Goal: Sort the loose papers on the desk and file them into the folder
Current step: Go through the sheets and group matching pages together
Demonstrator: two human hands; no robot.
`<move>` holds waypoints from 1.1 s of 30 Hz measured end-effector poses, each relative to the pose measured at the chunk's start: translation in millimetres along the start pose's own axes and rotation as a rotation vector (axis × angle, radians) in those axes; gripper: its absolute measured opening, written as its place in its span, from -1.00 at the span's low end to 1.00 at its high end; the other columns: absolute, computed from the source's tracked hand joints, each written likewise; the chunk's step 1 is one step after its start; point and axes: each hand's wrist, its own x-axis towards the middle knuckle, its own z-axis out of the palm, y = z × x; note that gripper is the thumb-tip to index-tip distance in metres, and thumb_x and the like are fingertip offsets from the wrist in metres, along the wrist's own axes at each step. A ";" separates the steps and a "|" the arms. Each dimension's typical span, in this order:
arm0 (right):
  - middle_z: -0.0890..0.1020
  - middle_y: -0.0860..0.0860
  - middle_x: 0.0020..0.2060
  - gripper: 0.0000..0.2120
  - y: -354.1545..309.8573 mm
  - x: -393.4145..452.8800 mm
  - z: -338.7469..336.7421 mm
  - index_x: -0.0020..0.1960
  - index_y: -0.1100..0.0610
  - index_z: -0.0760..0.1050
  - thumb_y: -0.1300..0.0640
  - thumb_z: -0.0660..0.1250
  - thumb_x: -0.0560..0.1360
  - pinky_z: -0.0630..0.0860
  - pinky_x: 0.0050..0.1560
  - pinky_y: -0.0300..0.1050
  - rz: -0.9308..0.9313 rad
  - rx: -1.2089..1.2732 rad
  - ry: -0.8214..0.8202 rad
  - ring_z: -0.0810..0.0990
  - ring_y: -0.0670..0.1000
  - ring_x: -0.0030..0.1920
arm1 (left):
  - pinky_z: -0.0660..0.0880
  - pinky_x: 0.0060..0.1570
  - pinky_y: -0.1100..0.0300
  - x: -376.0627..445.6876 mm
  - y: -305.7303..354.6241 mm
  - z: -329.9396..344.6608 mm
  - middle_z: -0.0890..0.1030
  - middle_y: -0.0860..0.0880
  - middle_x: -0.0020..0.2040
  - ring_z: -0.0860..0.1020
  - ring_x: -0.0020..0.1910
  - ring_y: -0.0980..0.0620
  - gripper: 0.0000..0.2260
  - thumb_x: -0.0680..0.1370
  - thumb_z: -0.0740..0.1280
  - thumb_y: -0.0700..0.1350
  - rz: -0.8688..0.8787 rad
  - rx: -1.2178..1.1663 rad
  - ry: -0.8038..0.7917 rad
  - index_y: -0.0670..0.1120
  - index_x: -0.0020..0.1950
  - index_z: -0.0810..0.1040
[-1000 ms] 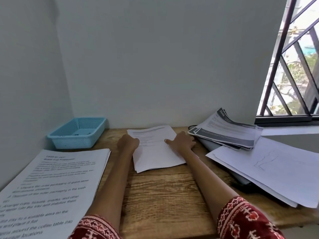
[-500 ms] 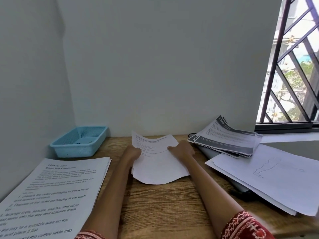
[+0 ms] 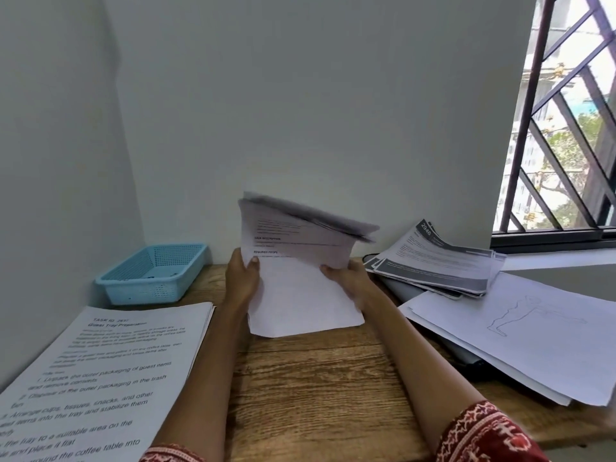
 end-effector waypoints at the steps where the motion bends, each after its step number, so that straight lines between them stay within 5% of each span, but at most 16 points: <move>1: 0.55 0.11 0.21 -0.51 -2.3 2.0 3.9 0.28 0.29 0.43 0.25 0.49 0.40 0.46 0.19 -0.08 -0.036 0.049 0.039 0.54 0.15 0.20 | 0.41 0.11 0.11 0.2 2.1 0.3 0.52 -0.21 0.20 0.48 0.19 -0.16 -0.78 0.62 0.13 -0.26 0.025 0.005 0.032 -0.24 0.25 0.38; 4: 0.60 0.13 0.05 -0.69 -17.4 6.3 15.4 0.08 0.19 0.50 0.25 0.50 0.38 0.48 -0.02 -0.08 -0.172 -0.014 0.213 0.57 0.10 0.01 | 0.35 -0.09 0.16 0.4 17.7 1.6 0.53 -0.27 0.10 0.51 0.04 -0.19 -0.80 0.61 0.11 -0.31 0.147 0.105 0.164 -0.30 0.22 0.35; 7: 0.61 0.11 0.06 -0.74 -26.5 -4.0 24.4 0.13 0.20 0.51 0.15 0.39 0.48 0.40 -0.05 -0.10 -0.332 -0.270 0.363 0.56 0.09 0.07 | 0.31 -0.18 0.14 -1.4 27.5 5.4 0.55 -0.31 0.06 0.52 -0.01 -0.27 -0.76 0.61 0.08 -0.30 0.228 0.280 0.253 -0.32 0.27 0.32; 12: 0.62 0.14 0.04 -0.72 -20.1 -22.7 49.4 0.17 0.23 0.46 0.13 0.34 0.51 0.40 -0.13 -0.10 -0.524 -0.503 0.361 0.56 0.14 0.03 | 0.41 -0.19 0.17 -13.3 24.0 17.8 0.57 -0.25 0.12 0.57 -0.04 -0.18 -0.68 0.63 0.09 -0.22 0.337 0.428 0.131 -0.22 0.38 0.27; 18: 0.61 0.14 0.11 -0.68 -20.8 -25.2 41.8 0.22 0.27 0.45 0.18 0.36 0.51 0.37 -0.12 -0.24 -0.559 -0.342 0.397 0.58 0.09 0.06 | 0.43 -0.22 0.37 -15.0 31.6 18.2 0.54 -0.22 0.21 0.58 0.00 -0.12 -0.69 0.63 0.10 -0.23 0.401 0.227 0.126 -0.23 0.37 0.25; 21: 0.60 0.03 0.04 -0.57 -31.5 -26.6 32.1 0.20 0.19 0.44 0.03 0.45 0.44 0.43 -0.08 -0.24 -0.580 -0.245 0.345 0.54 -0.06 -0.03 | 0.45 -0.10 0.37 -9.5 33.8 9.0 0.50 -0.21 0.25 0.54 0.13 -0.12 -0.69 0.62 0.15 -0.22 0.403 0.061 0.162 -0.25 0.34 0.22; 24: 0.57 -0.08 -0.02 -0.51 -38.1 -28.4 31.0 0.20 0.16 0.39 -0.05 0.47 0.40 0.48 -0.06 -0.26 -0.589 -0.142 0.321 0.56 -0.12 -0.06 | 0.49 -0.16 0.50 -8.8 37.0 3.4 0.51 -0.15 0.16 0.53 0.03 0.02 -0.66 0.60 0.21 -0.19 0.440 -0.081 0.196 -0.28 0.31 0.22; 33: 0.57 -0.07 -0.10 -0.79 -37.6 -28.3 37.4 0.12 0.22 0.46 0.14 0.34 0.54 0.45 -0.19 -0.43 -0.732 -0.092 0.415 0.53 -0.27 -0.16 | 0.45 -0.17 0.57 -7.3 41.0 2.7 0.53 -0.14 0.13 0.51 -0.02 0.08 -0.74 0.62 0.15 -0.20 0.522 -0.058 0.308 -0.35 0.23 0.32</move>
